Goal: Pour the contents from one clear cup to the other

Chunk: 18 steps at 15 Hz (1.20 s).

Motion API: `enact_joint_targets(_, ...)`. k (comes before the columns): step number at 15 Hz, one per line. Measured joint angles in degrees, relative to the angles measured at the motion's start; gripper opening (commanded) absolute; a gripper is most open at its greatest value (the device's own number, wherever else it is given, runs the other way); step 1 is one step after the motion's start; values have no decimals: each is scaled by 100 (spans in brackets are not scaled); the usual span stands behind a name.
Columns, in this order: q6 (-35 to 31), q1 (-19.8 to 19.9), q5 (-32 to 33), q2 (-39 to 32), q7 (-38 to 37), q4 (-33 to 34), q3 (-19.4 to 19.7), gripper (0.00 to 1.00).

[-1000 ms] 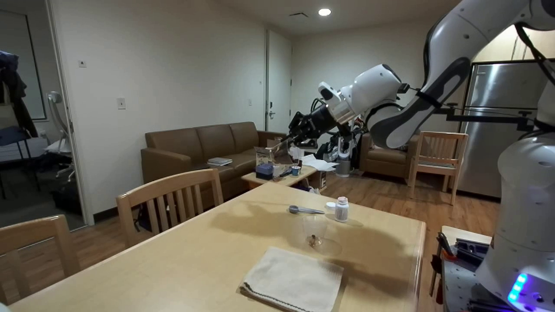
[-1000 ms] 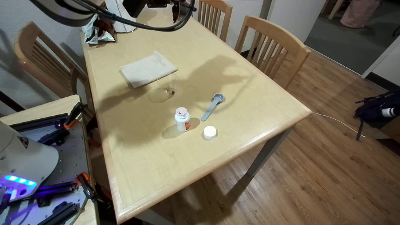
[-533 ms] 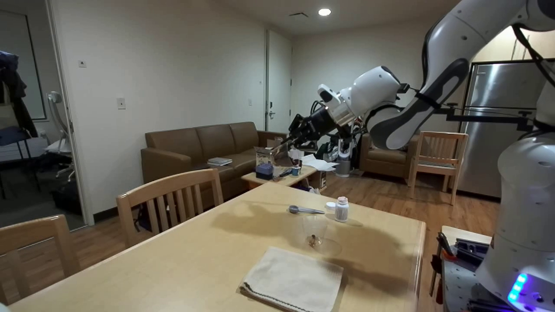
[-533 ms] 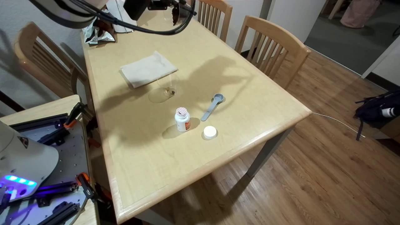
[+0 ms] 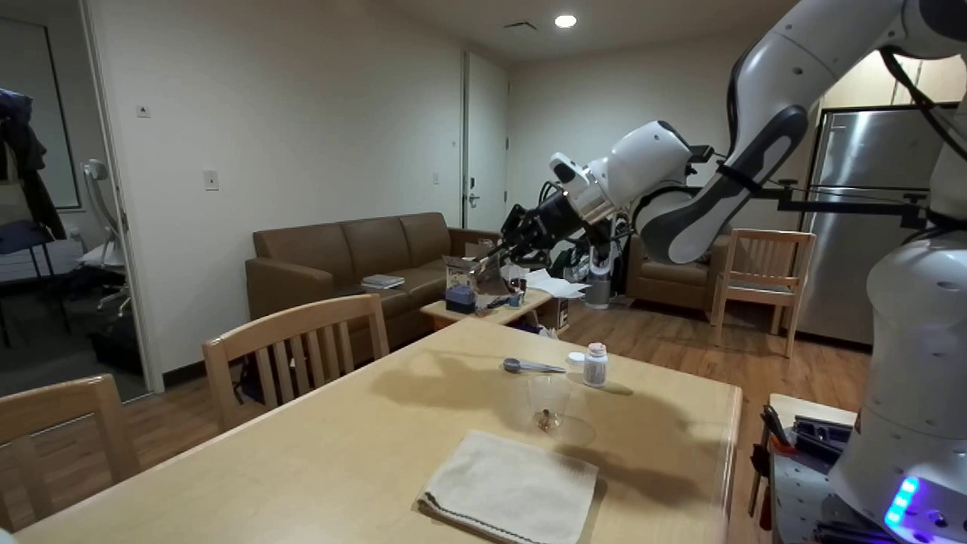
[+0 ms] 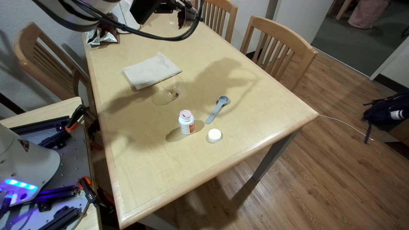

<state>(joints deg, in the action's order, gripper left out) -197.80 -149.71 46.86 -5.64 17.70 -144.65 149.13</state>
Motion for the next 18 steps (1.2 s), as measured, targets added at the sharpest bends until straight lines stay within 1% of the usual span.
enact_joint_targets(4, -4, 0, 0, -6, 0, 227, -11, 5)
enact_joint_targets(5, -4, 0, 0, -12, 0, 275, -11, 19)
enact_joint_targets(11, -1, 0, -1, 56, 0, 286, -11, 19)
enact_joint_targets(12, -1, 0, -1, 56, 0, 286, -11, 5)
enact_joint_targets(15, -2, 0, -1, 61, 20, 303, -17, 5)
enact_joint_targets(16, -9, 0, -1, 69, 22, 388, -51, 5)
enact_joint_targets(18, -10, -1, -5, 92, 21, 776, -180, 5)
